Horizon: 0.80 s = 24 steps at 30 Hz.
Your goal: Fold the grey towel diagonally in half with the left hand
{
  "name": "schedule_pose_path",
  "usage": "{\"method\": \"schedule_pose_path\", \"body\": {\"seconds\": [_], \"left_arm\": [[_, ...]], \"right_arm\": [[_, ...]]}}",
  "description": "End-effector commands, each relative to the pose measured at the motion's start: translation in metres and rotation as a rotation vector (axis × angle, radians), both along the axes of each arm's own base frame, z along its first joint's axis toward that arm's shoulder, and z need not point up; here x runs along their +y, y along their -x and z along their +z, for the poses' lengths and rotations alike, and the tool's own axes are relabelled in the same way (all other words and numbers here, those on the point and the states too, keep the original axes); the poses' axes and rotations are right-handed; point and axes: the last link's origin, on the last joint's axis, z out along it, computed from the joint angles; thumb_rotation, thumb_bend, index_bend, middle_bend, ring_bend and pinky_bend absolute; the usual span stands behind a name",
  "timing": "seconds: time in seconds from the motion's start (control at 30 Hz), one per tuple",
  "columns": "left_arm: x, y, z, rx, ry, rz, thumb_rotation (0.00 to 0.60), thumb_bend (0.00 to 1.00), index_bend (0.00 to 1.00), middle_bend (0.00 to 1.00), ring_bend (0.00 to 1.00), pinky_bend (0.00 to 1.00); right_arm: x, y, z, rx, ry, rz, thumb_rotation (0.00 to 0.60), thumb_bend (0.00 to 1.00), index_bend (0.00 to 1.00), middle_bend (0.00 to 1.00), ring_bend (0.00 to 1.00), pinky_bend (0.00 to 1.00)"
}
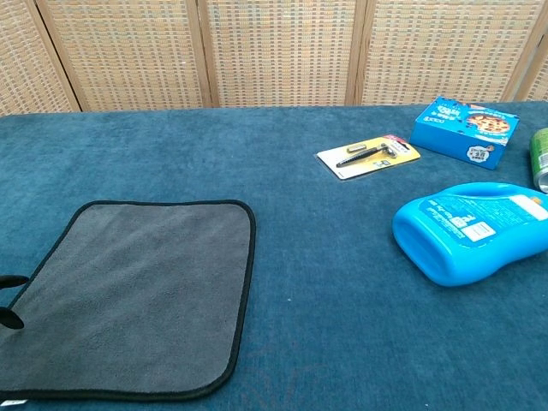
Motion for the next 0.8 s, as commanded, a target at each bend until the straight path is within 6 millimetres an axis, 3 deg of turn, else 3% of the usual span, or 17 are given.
{"method": "schedule_pose_path", "body": {"seconds": [0.03, 0.47, 0.8], "left_arm": [[0.0007, 0.0004, -0.0014, 0.001, 0.002, 0.002, 0.600, 0.28, 0.23, 0.00, 0.00, 0.00], [0.0097, 0.0013, -0.0078, -0.012, -0.025, -0.006, 0.600, 0.28, 0.27, 0.00, 0.00, 0.00], [0.0102, -0.0016, -0.0068, -0.060, -0.047, -0.035, 0.600, 0.30, 0.45, 0.00, 0.00, 0.00]], "right_arm": [[0.0000, 0.0000, 0.0005, 0.000, 0.002, 0.001, 0.600, 0.00, 0.00, 0.00, 0.00, 0.00], [0.0007, -0.0010, 0.0016, -0.001, 0.008, 0.005, 0.600, 0.00, 0.00, 0.00, 0.00, 0.00], [0.0009, -0.0009, 0.0016, 0.002, 0.009, 0.004, 0.600, 0.00, 0.00, 0.00, 0.00, 0.00]]}}
